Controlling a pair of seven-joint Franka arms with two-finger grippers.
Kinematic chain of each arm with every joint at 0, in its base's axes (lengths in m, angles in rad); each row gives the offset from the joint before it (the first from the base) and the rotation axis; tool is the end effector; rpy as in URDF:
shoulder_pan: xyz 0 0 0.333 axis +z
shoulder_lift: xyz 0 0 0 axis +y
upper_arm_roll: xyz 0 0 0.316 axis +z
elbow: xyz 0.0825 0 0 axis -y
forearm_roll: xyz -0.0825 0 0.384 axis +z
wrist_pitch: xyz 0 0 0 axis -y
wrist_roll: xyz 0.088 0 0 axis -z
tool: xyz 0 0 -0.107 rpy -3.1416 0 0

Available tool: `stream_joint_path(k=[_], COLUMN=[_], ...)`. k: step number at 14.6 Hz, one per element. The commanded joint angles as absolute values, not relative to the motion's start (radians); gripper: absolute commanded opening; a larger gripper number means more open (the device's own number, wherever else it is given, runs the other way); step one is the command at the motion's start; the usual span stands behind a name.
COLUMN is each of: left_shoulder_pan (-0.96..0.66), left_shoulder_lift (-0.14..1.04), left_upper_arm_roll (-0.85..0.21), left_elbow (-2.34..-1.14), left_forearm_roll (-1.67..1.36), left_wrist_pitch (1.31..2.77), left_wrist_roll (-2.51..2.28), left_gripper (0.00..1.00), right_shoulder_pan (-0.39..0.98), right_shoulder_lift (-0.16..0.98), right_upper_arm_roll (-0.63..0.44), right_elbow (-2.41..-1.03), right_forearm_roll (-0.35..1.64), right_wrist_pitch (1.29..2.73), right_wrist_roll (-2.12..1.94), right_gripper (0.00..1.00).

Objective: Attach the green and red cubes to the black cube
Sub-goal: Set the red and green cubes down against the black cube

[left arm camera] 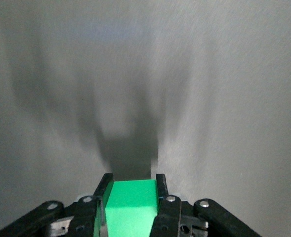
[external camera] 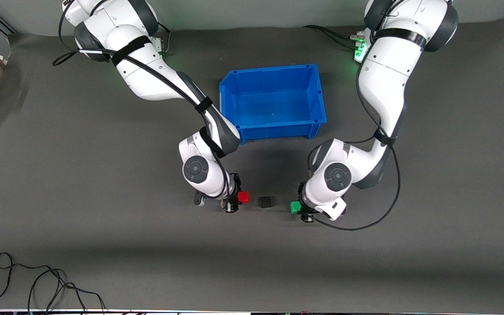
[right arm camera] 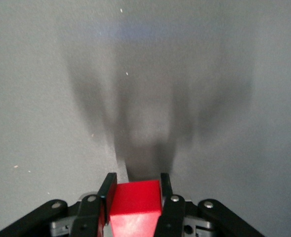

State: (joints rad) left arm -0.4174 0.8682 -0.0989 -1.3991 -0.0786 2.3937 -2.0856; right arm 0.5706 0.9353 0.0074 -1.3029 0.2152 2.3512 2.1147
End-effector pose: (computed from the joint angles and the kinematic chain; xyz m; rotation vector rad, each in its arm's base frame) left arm 0.6536 -0.3537 0.1984 2.0072 2.2020 -0.1360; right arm 0.6320 0.4142 0.1852 -1.9908 2.2281 0.2065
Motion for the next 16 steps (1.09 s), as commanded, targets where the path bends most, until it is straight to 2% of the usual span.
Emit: stream_joint_path(k=[1, 4, 16], left_shoulder_pan=[-0.429, -0.471, -0.511], left_shoulder_lift=[0.899, 0.954, 0.954], left_upper_arm_roll=[-0.086, -0.091, -0.092], left_elbow=[-1.338, -1.289, -1.290], left_forearm_roll=[-0.086, -0.086, -0.084], left_wrist_pitch=[2.402, 2.430, 2.399], left_wrist_roll=[-2.180, -2.192, -2.194], left_gripper=[0.00, 0.00, 0.00], right_shoulder_pan=[0.584, 0.609, 0.667], right_shoulder_lift=[0.972, 0.991, 1.026], right_upper_arm_roll=[-0.006, -0.005, -0.006], right_elbow=[-1.235, -1.217, -1.190], right_forearm_roll=[0.140, 0.104, 0.101], right_wrist_pitch=[2.344, 2.344, 2.345], right_wrist_roll=[2.215, 2.282, 2.382], right_gripper=[0.00, 0.00, 0.00])
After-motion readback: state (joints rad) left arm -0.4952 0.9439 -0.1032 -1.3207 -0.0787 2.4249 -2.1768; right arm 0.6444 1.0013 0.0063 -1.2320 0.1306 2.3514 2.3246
